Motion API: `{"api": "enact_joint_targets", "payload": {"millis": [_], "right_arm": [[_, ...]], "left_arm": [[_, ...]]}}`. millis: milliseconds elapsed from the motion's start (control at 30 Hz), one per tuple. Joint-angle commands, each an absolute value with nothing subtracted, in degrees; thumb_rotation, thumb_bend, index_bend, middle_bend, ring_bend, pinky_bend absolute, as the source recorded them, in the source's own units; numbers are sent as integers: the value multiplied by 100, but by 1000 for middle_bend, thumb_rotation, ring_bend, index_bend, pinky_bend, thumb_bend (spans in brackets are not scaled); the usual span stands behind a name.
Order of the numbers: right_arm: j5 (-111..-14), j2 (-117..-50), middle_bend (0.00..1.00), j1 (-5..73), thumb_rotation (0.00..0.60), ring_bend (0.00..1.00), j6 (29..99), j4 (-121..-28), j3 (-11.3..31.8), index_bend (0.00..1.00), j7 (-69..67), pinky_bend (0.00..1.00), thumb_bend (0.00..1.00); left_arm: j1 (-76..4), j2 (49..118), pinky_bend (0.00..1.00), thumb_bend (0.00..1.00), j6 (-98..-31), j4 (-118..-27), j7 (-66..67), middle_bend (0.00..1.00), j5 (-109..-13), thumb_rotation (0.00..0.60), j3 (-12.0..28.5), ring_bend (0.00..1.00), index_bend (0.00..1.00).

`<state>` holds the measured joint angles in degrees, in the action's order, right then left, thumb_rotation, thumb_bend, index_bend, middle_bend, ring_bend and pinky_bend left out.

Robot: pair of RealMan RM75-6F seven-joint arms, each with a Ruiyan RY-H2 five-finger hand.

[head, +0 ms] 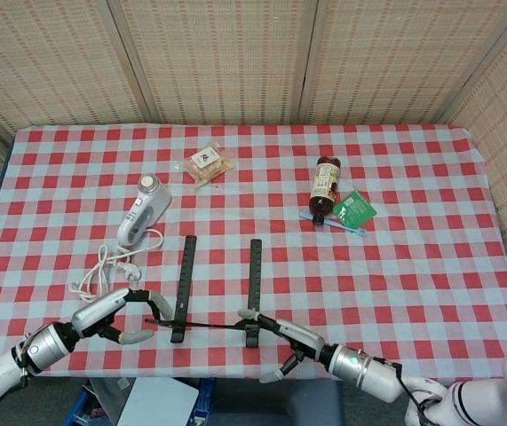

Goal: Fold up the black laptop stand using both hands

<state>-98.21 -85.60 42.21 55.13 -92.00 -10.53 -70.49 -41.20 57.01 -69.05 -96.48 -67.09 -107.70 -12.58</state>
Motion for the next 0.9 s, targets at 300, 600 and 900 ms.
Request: {"api": "enact_joint_targets", "payload": {"millis": [300,600,900], "right_arm": [[-9873,-8228,110,4253,600,4,5851,-9413,-901,0,-6690,27,68],[-9793,-7537,111,4376,600,4,6056,-9908,-587,0,-6343,27,68],[-9428,-7001,110,4374,600,4,6016,-10111,-322,0,-5982,27,68]], "left_arm": [[-3808,5915,278,212,-7190,-9357,-5706,346,-10458,384,-1016,309,281],[-3665,6050,278,213,-7293,-9123,-4877,234,-10562,559,-964,220,208],[-3611,6396,278,213,-6912,-9072,-3801,234,-10465,600,-936,220,272]]}}
